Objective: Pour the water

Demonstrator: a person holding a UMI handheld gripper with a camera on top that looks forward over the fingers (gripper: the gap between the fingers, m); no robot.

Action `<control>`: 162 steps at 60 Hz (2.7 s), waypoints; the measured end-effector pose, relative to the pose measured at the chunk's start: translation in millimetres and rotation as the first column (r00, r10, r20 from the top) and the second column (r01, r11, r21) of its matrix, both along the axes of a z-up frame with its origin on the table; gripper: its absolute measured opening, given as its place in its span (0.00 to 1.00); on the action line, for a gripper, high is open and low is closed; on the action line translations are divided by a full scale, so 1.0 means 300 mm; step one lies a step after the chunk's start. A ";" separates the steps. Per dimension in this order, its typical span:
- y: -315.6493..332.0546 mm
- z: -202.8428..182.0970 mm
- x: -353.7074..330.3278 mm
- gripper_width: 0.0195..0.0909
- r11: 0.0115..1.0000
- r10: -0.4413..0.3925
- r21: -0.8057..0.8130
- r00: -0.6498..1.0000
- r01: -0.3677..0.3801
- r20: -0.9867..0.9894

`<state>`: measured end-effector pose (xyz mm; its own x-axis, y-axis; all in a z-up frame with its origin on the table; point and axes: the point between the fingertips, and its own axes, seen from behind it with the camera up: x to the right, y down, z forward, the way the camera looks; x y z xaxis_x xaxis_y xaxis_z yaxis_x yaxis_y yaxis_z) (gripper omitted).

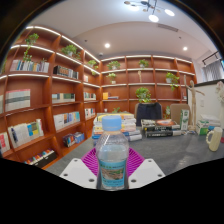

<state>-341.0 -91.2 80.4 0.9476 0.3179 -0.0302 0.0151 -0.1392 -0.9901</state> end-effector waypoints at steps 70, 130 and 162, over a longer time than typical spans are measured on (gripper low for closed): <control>0.281 0.309 1.317 0.15 0.955 -0.210 -0.270 -0.363 0.123 -0.908; 0.249 0.428 1.742 0.19 0.774 -0.632 -0.065 0.773 0.629 -0.055; 0.271 0.092 2.210 0.21 0.622 -0.766 -0.068 0.625 0.780 0.154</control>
<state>322.2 -9.9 108.0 0.8411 -0.5326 0.0949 -0.0552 -0.2591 -0.9643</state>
